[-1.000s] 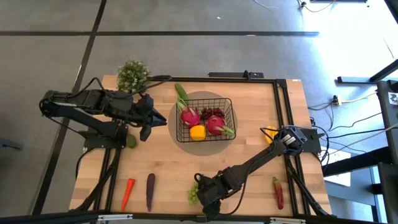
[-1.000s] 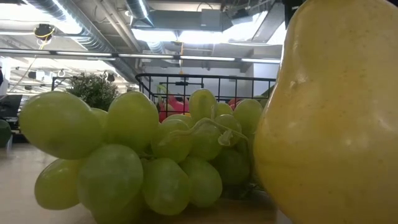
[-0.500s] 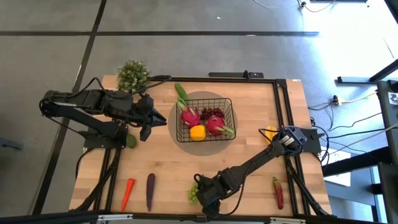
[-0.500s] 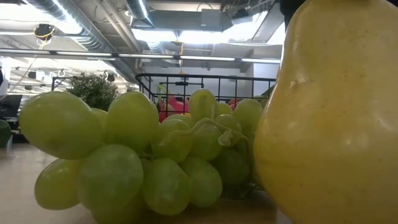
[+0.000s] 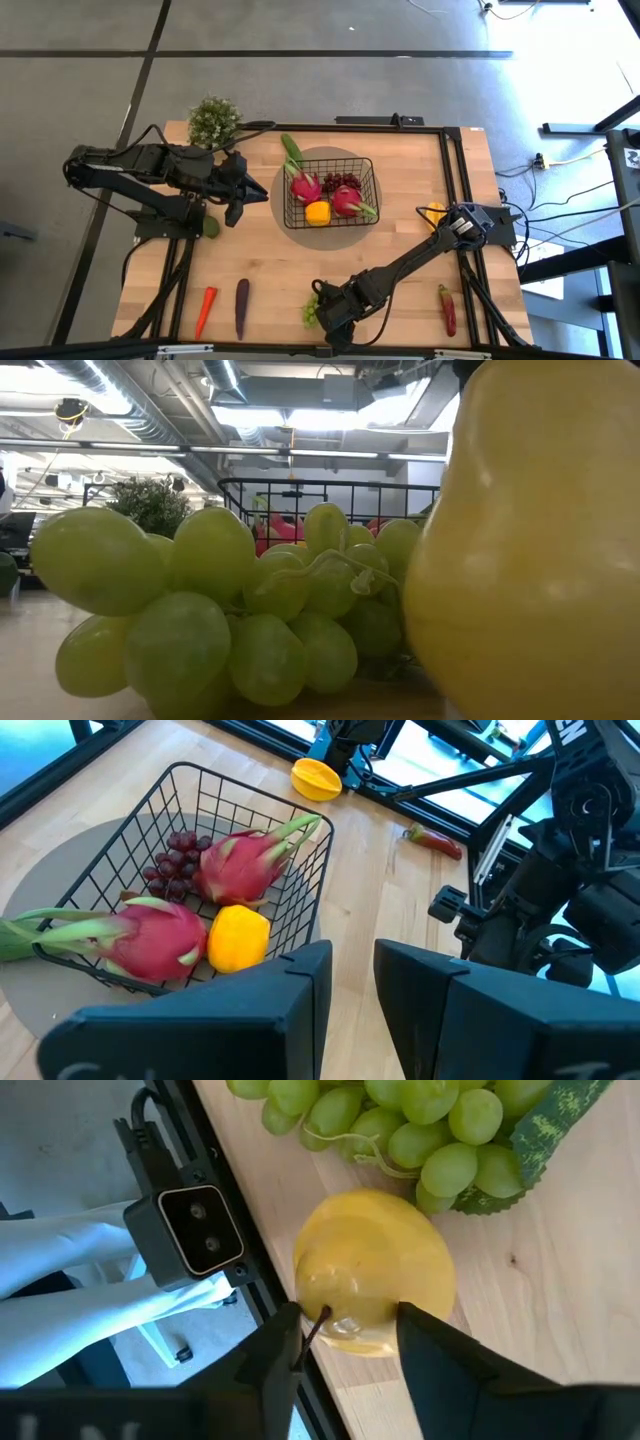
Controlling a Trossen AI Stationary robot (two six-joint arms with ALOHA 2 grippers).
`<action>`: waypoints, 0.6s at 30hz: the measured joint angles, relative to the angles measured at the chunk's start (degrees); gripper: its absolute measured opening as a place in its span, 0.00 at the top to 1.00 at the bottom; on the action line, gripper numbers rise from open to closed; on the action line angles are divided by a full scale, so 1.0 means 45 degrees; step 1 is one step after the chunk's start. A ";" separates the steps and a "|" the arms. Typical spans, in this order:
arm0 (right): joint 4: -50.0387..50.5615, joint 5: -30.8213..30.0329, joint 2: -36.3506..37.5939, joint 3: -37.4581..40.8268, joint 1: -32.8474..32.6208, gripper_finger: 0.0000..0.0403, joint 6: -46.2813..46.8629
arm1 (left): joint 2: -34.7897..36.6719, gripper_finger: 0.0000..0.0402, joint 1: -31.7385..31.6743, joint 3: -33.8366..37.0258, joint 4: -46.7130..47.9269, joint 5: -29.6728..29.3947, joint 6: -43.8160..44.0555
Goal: Build produce basket
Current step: Put the yellow pear into the black wire basket
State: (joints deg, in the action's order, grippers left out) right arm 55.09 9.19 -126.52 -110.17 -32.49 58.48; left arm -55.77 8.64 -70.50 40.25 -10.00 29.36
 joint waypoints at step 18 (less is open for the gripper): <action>-0.0301 0.0009 0.0005 0.0000 0.0010 0.97 0.0309 | 0.0000 0.83 0.0000 0.0000 0.0000 0.0000 0.0000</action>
State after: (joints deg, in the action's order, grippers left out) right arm 53.74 9.23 -126.50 -110.17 -32.45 59.87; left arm -55.77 8.64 -70.50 40.25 -10.00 29.36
